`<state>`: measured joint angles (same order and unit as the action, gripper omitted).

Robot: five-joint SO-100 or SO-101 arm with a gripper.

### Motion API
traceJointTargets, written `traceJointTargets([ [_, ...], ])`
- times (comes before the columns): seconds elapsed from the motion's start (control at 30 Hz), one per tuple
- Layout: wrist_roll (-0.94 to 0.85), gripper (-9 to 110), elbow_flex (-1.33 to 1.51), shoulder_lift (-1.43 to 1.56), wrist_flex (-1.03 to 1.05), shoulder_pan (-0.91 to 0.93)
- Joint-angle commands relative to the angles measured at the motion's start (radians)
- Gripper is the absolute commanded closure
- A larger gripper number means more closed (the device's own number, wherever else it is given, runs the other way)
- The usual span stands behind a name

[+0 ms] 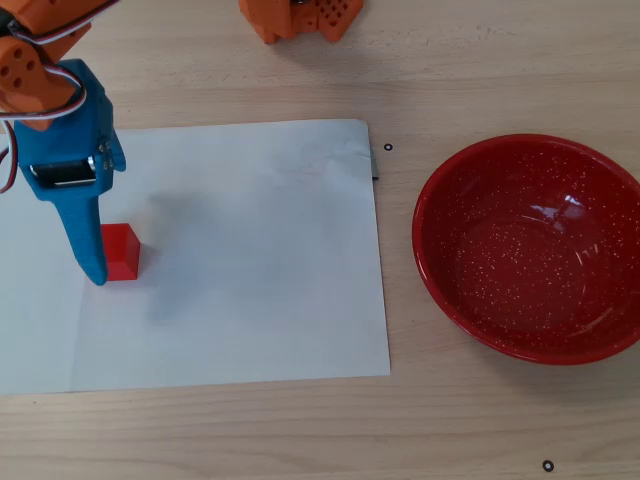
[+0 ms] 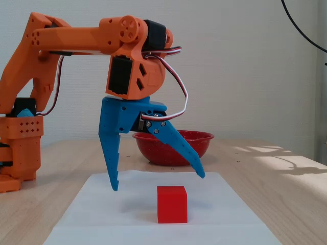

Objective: Grasp the red cube and put it in the red bowl

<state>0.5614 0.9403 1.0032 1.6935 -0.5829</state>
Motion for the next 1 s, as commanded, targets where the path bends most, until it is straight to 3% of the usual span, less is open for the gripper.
traceJointTargets([
  [0.0, -0.012, 39, -0.075, 0.051, -0.018, 0.041],
  [0.97, -0.025, 40, -0.242, -0.127, -0.091, 0.072],
])
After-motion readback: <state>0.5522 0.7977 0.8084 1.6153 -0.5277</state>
